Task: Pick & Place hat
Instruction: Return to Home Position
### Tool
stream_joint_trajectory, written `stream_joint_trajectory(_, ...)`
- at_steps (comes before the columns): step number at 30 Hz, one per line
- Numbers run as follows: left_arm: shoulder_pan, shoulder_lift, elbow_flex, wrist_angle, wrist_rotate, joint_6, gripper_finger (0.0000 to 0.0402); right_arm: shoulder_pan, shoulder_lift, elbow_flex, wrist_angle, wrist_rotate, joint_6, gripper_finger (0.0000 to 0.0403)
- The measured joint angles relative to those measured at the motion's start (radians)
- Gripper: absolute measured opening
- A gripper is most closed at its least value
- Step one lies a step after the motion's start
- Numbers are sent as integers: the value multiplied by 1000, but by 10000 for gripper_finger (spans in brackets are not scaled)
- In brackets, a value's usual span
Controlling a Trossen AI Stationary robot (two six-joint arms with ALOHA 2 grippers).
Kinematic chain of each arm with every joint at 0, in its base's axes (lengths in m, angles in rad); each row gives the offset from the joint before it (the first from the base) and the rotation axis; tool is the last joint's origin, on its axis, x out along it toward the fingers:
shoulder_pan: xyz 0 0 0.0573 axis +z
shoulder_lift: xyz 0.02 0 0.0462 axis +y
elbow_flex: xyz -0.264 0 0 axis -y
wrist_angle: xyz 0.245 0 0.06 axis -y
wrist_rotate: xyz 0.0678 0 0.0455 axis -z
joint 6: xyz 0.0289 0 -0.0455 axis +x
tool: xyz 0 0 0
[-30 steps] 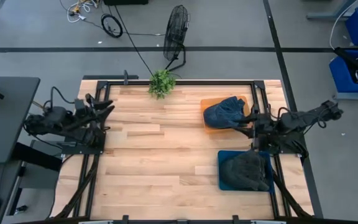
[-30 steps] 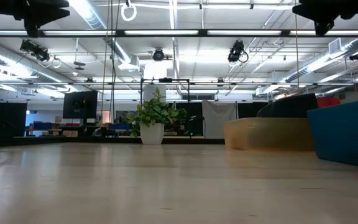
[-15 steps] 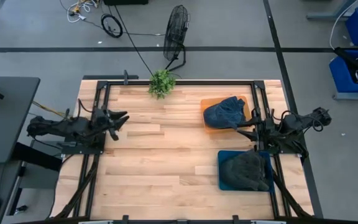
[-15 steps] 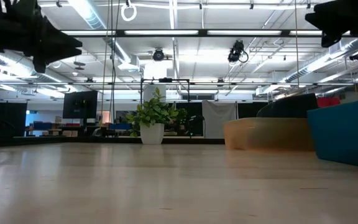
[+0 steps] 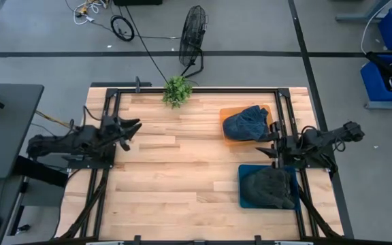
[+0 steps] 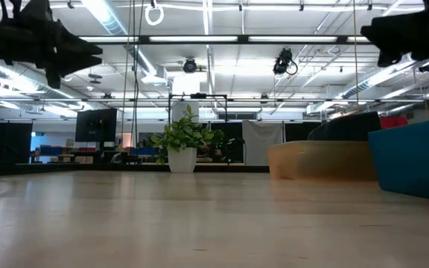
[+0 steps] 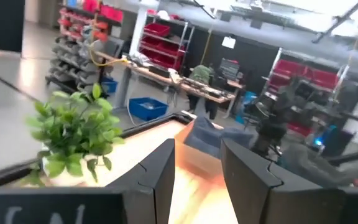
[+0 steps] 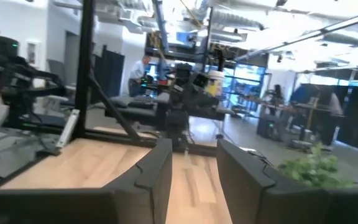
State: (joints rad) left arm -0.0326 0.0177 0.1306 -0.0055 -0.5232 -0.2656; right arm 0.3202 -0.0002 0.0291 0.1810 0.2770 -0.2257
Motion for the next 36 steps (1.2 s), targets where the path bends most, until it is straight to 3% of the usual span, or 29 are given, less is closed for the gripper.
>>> stream_joint_trajectory(8,104,1,-64,0,0,-12,132,-80,0,-14,-28,3,46,130)
stream_joint_trajectory(12,135,4,-97,24,22,-9,132,-118,0,-13,-111,100,53,130)
stream_joint_trajectory(18,138,19,-99,26,56,55,133,-138,21,-12,-125,115,40,130)
stream_joint_trajectory(36,137,21,-103,44,58,49,133,-138,22,-12,-122,115,86,130)
